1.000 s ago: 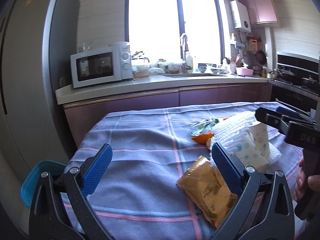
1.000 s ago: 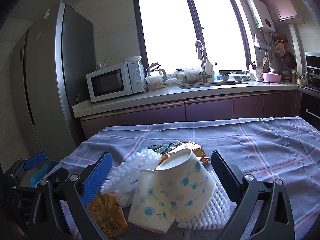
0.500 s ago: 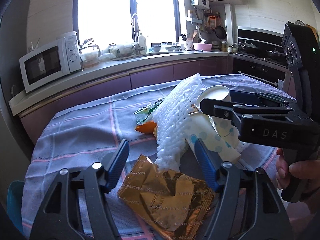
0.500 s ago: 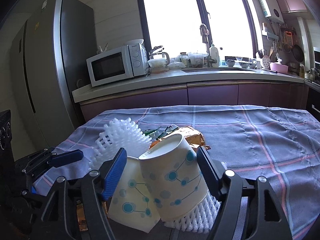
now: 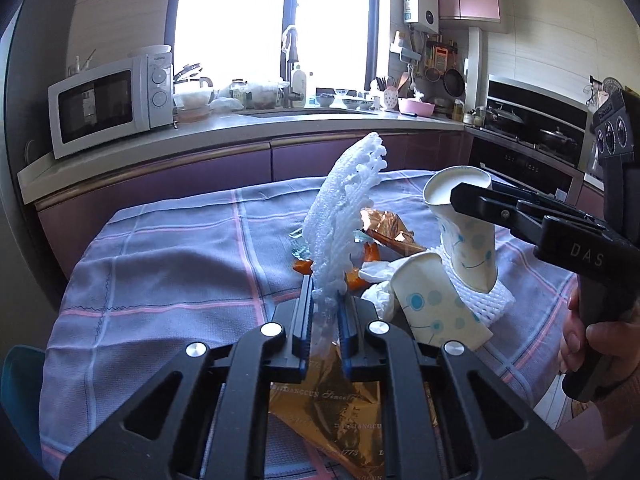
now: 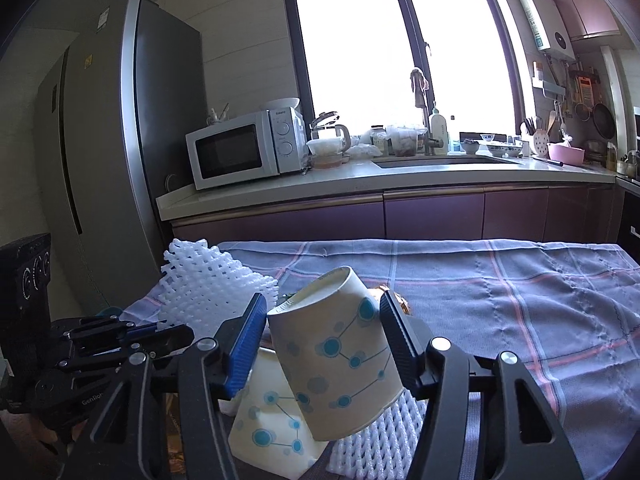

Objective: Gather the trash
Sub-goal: 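Carry the cups and foam net with both tools over the blue bin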

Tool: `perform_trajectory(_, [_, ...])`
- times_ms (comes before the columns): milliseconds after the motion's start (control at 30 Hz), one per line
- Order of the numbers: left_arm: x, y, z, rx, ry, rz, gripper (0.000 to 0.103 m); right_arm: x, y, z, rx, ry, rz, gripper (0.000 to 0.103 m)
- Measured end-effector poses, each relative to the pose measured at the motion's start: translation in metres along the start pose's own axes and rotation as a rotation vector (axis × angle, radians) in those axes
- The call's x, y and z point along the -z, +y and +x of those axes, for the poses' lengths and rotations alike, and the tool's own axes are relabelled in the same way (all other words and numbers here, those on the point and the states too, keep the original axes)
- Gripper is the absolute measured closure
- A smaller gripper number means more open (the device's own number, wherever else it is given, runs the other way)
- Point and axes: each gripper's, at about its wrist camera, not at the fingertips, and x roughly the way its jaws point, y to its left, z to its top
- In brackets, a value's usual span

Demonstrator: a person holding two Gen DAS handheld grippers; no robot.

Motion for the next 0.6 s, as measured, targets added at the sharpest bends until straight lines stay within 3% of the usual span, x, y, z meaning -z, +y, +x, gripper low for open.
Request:
perform_trajectory(267, [-0.001, 0.050, -0.057, -0.094, -0.069, -0.090, 0.091, -0.028, 0.035, -0.003, -0.162, -0.038, -0.014, 0.047])
perform_trajectory(600, [0.037, 0.154, -0.133, -0.366, -0.085, -0.269, 0.091, -0.034, 0.145, 0.044, -0.482, 0.061, -0.132, 0.047])
